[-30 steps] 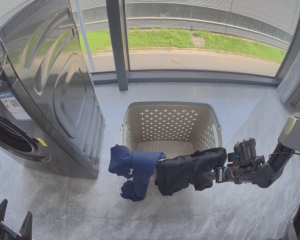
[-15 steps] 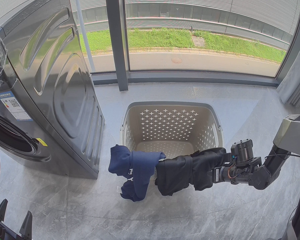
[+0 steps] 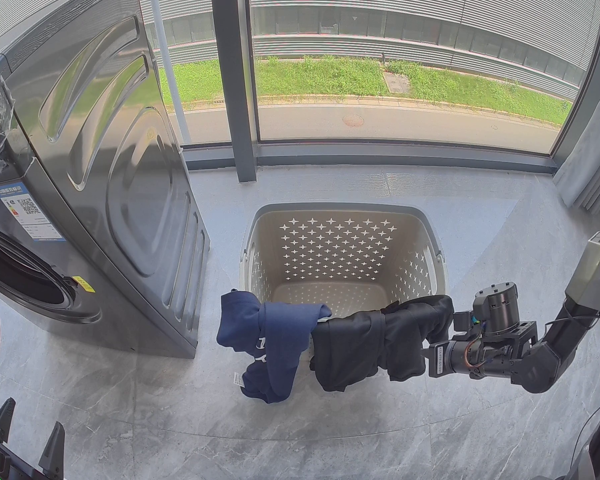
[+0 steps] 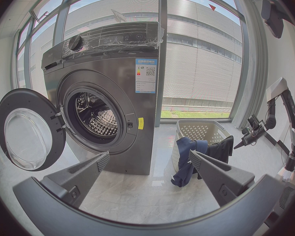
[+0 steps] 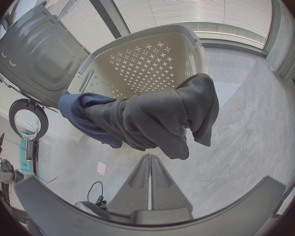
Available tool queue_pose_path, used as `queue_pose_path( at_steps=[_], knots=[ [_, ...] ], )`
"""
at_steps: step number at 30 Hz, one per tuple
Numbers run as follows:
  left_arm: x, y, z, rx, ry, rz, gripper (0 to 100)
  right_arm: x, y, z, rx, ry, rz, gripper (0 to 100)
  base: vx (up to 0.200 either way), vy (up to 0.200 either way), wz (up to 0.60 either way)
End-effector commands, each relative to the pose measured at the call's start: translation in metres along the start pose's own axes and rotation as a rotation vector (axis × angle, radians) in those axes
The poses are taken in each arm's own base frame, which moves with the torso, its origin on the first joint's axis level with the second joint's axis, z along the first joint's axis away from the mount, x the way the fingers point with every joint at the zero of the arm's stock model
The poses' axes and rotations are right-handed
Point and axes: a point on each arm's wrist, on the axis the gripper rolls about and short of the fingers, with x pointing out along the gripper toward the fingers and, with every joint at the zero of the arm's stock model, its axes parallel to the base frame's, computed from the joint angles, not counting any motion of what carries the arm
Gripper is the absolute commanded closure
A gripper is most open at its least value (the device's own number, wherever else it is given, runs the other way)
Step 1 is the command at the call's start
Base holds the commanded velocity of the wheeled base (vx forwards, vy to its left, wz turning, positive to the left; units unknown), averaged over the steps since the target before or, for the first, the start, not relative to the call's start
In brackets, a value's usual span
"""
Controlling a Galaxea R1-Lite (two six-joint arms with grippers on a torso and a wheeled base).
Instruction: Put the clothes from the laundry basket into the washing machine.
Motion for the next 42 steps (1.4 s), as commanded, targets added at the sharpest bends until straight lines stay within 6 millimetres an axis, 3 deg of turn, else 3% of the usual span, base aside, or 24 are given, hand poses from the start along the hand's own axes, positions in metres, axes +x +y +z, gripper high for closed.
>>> queue_pose_path(
  at_steps=[1,20,31,32,37,42],
  knots=[
    [0.0,0.0,-0.005,0.001,0.001,0.001,0,-0.021,0.005,-0.001,-0.007,-0.023,0.016,100,0.0,0.0,0.0],
    [0.0,0.0,-0.005,0.006,0.001,0.001,0,-0.058,0.012,0.012,-0.02,-0.163,0.057,100,0.0,0.0,0.0],
    [0.0,0.0,-0.005,0.006,0.001,0.001,0,-0.048,0.006,0.006,-0.009,-0.125,0.023,100,0.0,0.0,0.0],
    [0.0,0.0,-0.005,0.006,0.001,0.001,0,-0.046,0.005,0.005,-0.007,-0.117,0.018,0,0.0,0.0,0.0],
    [0.0,0.0,-0.005,0.006,0.001,-0.001,0,-0.03,-0.005,-0.003,0.015,-0.07,-0.026,0,0.0,0.0,0.0],
    [0.0,0.0,-0.005,0.006,0.001,-0.001,0,0.002,-0.01,-0.001,0.021,-0.052,-0.035,0,0.0,0.0,0.0]
  ],
)
